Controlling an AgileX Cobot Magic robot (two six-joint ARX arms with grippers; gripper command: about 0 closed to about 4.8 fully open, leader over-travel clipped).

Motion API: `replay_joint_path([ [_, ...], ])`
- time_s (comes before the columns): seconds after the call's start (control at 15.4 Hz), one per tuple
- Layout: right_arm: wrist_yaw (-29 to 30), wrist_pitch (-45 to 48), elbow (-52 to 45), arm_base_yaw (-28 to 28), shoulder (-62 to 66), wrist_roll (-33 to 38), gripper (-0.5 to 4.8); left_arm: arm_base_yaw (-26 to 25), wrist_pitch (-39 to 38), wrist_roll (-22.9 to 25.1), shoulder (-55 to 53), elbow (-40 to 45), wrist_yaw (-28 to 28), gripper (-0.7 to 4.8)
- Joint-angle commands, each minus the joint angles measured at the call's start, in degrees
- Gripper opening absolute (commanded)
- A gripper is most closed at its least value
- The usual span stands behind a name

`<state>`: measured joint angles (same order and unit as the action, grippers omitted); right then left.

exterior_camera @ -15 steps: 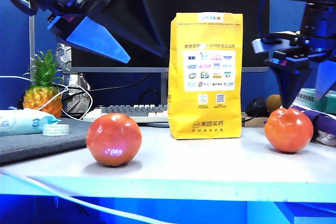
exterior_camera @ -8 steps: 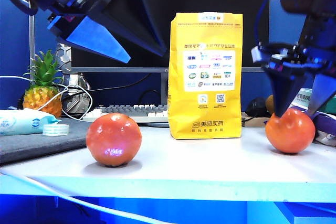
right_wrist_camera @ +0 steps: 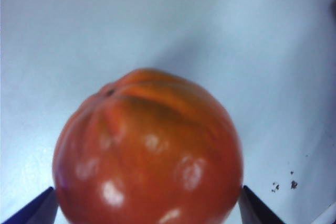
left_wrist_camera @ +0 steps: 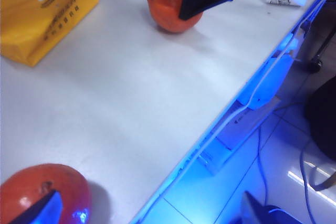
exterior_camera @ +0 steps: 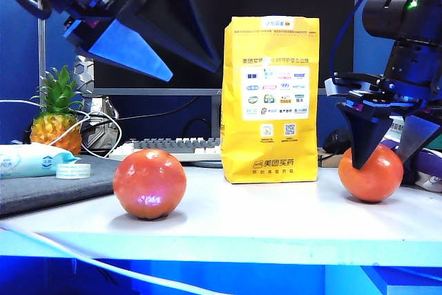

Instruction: Pick up the orange and throw it into the yellow paper bag.

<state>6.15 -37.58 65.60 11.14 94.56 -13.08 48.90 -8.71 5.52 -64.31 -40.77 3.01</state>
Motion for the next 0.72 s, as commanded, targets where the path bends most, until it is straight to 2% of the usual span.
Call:
replay_joint_path([
  [0.07, 0.2, 2.45, 0.2, 0.09, -0.22, 0.17, 3.23, -0.04, 1.95, 0.02, 0.09, -0.28, 0.24, 4.79],
  [0.2, 0.2, 3.58, 0.2, 0.09, -0.22, 0.2, 2.03, -0.04, 1.97, 0.02, 0.09, -0.28, 0.22, 4.79],
  [0.33, 0.59, 4.5, 0.42, 0.09, -0.26, 0.22, 1.5, -0.04, 2.23, 0.22, 0.09, -0.28, -0.76, 4.79],
  [0.65, 3.39, -3.58, 5.68, 0.37, -7.67, 0.17, 1.28, -0.09, 8.46, 1.55, 0.11, -0.33, -0.81, 4.79],
  [0.72, 7.19, -4.44, 6.23, 0.37, -12.96, 0.72, 1.12, -0.09, 12.26, 2.23, 0.11, -0.5, -0.81, 4.79],
])
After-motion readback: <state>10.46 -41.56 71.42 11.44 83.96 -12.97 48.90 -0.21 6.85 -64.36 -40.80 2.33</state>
